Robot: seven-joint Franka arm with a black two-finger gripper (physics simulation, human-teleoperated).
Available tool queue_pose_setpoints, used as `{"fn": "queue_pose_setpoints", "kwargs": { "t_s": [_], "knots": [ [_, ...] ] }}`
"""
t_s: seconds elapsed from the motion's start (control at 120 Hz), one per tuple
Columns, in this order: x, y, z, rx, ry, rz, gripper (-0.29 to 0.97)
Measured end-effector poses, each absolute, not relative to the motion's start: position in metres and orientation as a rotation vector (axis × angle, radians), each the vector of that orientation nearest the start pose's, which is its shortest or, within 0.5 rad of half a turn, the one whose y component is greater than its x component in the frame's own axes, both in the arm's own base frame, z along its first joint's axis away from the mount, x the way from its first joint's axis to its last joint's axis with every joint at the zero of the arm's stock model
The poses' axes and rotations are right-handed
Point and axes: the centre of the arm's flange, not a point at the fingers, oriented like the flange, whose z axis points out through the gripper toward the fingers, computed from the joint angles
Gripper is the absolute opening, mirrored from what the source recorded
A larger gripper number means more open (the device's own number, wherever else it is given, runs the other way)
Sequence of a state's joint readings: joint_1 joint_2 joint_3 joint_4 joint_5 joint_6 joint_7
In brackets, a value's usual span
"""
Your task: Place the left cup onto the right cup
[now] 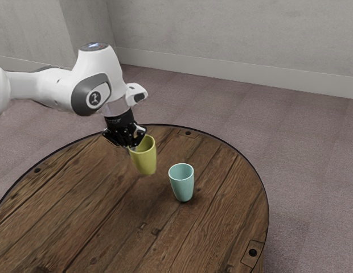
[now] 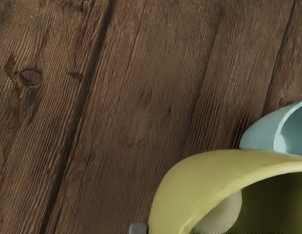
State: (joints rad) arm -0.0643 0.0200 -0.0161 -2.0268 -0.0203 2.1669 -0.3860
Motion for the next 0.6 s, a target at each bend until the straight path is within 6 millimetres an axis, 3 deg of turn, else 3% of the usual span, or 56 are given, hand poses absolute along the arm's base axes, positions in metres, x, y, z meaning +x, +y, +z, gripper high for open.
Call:
{"fn": "queue_pose_setpoints", "kwargs": {
  "t_s": [0.2,0.425,0.6],
  "knots": [
    [0.583,-0.063,0.486,-3.151,-0.548,-0.251,-0.1],
    [0.589,-0.124,0.479,-3.184,-0.503,-0.185,-0.1],
    [0.584,-0.132,0.473,-3.181,-0.582,-0.117,-0.1]
  ]
}}
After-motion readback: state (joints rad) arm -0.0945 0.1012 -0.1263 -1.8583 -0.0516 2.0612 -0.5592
